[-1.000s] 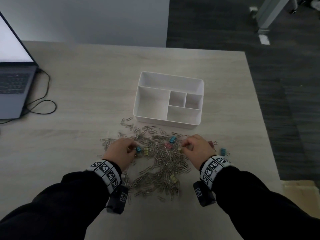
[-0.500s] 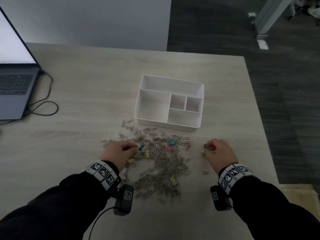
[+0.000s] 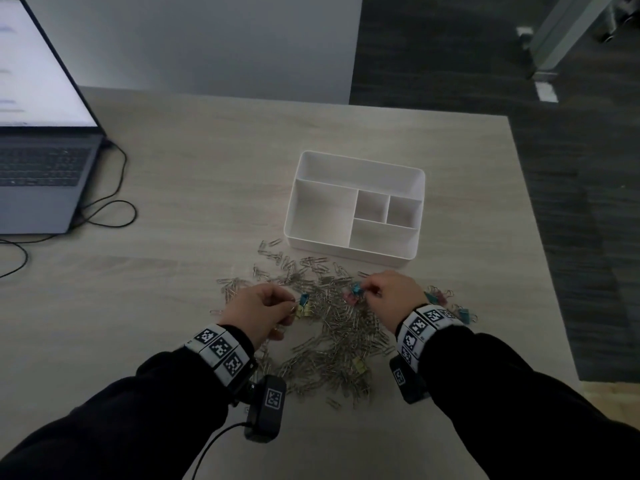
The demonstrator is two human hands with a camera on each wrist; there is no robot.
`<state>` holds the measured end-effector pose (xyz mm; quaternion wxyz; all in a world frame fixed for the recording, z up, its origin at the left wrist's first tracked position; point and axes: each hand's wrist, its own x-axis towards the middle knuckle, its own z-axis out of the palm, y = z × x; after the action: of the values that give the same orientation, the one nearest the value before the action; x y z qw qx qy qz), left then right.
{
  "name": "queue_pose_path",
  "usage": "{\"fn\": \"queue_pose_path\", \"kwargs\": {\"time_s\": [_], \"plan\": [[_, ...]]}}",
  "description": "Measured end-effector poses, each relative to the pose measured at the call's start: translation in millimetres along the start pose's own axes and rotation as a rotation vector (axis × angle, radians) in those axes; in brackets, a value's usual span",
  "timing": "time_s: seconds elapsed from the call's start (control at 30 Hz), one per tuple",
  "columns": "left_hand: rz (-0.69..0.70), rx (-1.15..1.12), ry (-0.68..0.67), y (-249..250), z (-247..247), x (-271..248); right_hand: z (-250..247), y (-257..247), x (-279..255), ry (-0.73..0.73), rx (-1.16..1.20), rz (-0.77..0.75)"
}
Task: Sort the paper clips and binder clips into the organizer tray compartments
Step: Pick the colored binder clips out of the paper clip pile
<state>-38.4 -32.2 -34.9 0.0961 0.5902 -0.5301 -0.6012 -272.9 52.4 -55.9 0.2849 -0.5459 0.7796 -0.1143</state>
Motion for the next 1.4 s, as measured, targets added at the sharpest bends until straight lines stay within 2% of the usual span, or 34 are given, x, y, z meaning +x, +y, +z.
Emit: {"fn": "queue_pose_path", "kwargs": {"time_s": [0.07, 0.2, 0.43, 0.57, 0.63, 0.67, 0.7, 0.77, 0.83, 0.9, 1.0, 1.1, 1.23, 1.3, 1.4], "plan": [[0.002, -0.014, -0.006, 1, 2, -1, -2, 3, -9, 0.067, 0.107, 0.016], [0.007, -0.018, -0.023, 3, 9, 0, -6, 21, -31, 0.199, 0.342, 0.166], [0.011, 0.007, -0.079, 9, 37, -1, -12, 67, -61, 0.2, 0.123, 0.305], [0.037, 0.034, -0.119, 15, 56, -9, -19, 77, -71, 0.189, 0.085, 0.299], [0.037, 0.014, -0.151, 18, 66, -13, -19, 69, -75, 0.243, 0.16, 0.27], [0.036, -0.003, -0.168, 19, 70, -14, -19, 60, -78, 0.25, 0.277, 0.26], [0.036, -0.012, -0.18, 19, 74, -15, -19, 48, -81, 0.214, 0.434, 0.249], [0.027, -0.039, -0.197, 20, 80, -18, -18, 24, -84, 0.048, 0.696, 0.218], [0.004, -0.087, -0.214, 20, 85, -22, -10, 7, -85, -0.064, 0.769, 0.157], [-0.017, -0.108, -0.237, 19, 90, -25, -1, -1, -85, -0.055, 0.739, 0.103], [-0.043, -0.099, -0.278, 13, 91, -29, 8, 0, -87, -0.004, 0.691, 0.117], [-0.055, -0.084, -0.277, 10, 89, -34, 9, 4, -91, -0.022, 0.609, 0.111], [0.016, 0.043, -0.17, 2, 73, -33, -4, 19, -80, 0.007, 0.445, 0.214], [0.095, 0.204, -0.103, -4, 55, -27, -10, 33, -71, 0.04, 0.34, 0.271], [0.211, 0.438, 0.025, -10, 22, -19, -19, 58, -61, 0.043, 0.113, 0.276]]}}
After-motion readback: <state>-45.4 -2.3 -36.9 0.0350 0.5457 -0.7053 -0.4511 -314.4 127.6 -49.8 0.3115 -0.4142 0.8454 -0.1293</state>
